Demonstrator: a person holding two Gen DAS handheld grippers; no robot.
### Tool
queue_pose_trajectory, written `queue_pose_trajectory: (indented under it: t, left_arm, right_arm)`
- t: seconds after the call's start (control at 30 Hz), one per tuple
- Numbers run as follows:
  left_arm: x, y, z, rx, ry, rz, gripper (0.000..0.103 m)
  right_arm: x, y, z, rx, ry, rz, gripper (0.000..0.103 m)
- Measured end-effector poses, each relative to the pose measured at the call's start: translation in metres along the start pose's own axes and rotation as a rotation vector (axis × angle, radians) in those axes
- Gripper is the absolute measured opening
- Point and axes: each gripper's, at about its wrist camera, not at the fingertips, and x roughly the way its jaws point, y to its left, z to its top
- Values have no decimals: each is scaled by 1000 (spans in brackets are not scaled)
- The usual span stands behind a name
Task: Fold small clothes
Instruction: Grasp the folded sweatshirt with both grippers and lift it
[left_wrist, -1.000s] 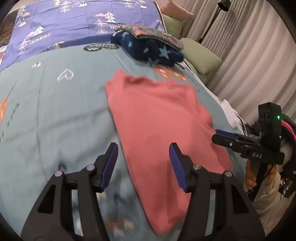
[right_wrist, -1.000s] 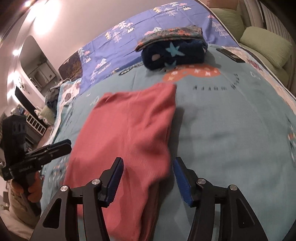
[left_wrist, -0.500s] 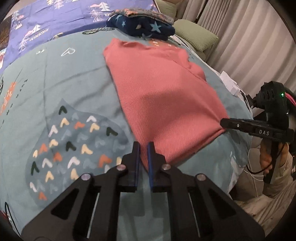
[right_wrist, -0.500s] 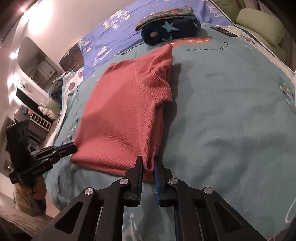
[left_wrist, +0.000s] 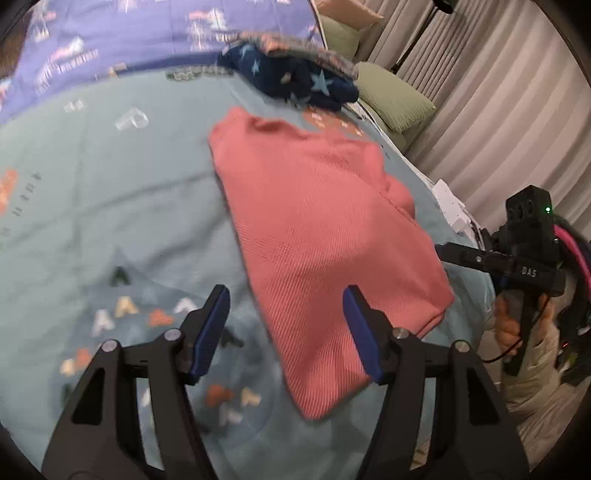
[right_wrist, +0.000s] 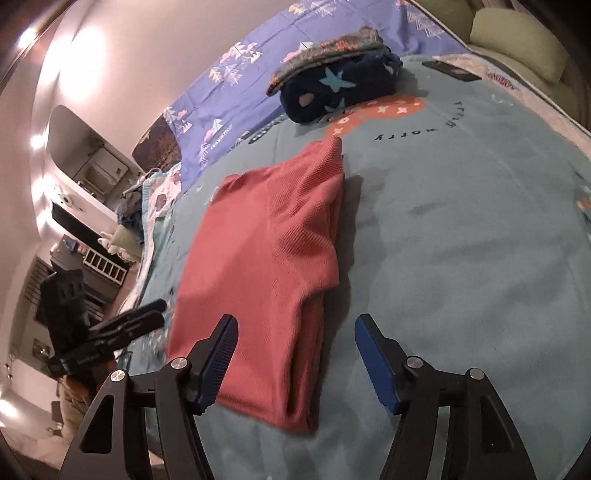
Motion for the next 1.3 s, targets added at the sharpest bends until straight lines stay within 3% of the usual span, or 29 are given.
queue_pose_trajectory:
  t: [0.17,0.53,0.97,1.1,1.3]
  left_arm:
    - [28,6,2,-15,29,-42,64]
    - [45,11,14,34,-25,-166,86]
    - [70,22,51,46,-15,-253,89]
    - [73,18,53,69,-15,-294,101]
    - [83,12,63,94,-8,-321,102]
  right_arm:
    - [23,-3,14,8,32,18,67]
    - [44,-7,34,-2,35,76,69]
    - [63,-6,52,-46,47,125,69]
    - [68,-7,56,-61,52,151,70]
    - [78,-9,67,-63,49,208,70]
